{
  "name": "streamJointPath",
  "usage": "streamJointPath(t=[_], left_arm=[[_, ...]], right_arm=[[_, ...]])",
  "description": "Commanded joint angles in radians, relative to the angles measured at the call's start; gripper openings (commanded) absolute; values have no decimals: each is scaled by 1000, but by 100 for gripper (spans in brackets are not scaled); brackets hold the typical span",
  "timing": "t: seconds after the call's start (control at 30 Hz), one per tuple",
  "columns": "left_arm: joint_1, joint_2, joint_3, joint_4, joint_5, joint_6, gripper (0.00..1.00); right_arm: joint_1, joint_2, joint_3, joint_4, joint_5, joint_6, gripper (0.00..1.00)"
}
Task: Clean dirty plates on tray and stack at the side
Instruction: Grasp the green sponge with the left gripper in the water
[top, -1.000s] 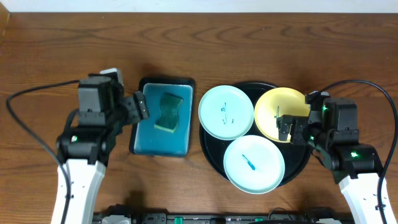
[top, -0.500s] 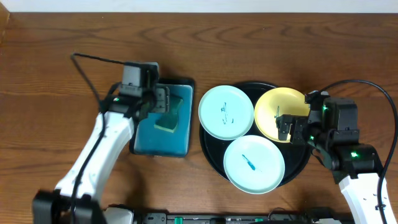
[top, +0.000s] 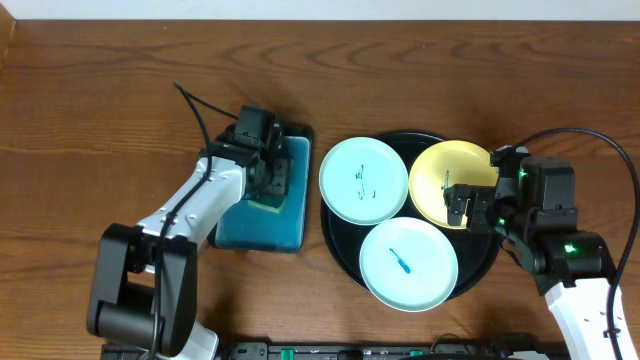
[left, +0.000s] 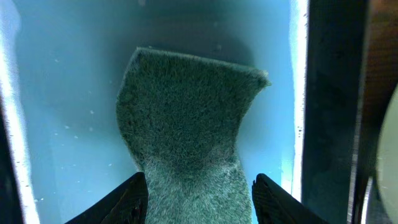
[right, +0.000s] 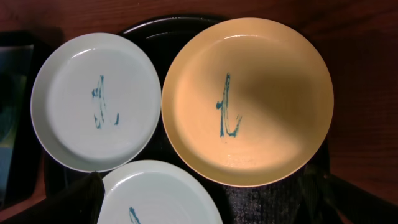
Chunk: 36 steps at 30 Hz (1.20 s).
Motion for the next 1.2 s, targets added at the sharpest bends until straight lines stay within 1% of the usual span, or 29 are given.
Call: streamJointPath(t=[0.0,0.27,0.4,0.47,0.5,0.53,0.63,0.67,0.87,1.0,1.17], left_arm=[[-2,22,18,4,-2,9,56],[-2,51,9,23,-2,10,55],[-2,93,9,31,-2,9,52],[-2,111,9,31,-5,9,48],[-1,116,9,31,-6,10,41],[0,117,9,30,-6,10,31],[0,108,9,32,-6,9,12],[0,102,9,32,-6,9,8],[0,29,11,21,-61,9,7],[2,-42,11,6,-62,8,7],[2,-93,11,-35,-62,-38,7]], right_arm=[[11,0,22,1,-1,-14,99],[11,0,22,2,-1,-14,98],[11,0,22,1,-1,-14,98],[11,0,22,-1,-2,-14,98],[11,0,22,-1,-1,-14,98],[11,0,22,-2,-1,-14,98],[11,0,22,-2,-1,-14,98],[11,0,22,-2,-2,-14,98],[11,0,22,-2,-1,-15,98],[11,0,22,-2,-1,-14,98],[11,0,22,-2,4,-15,97]])
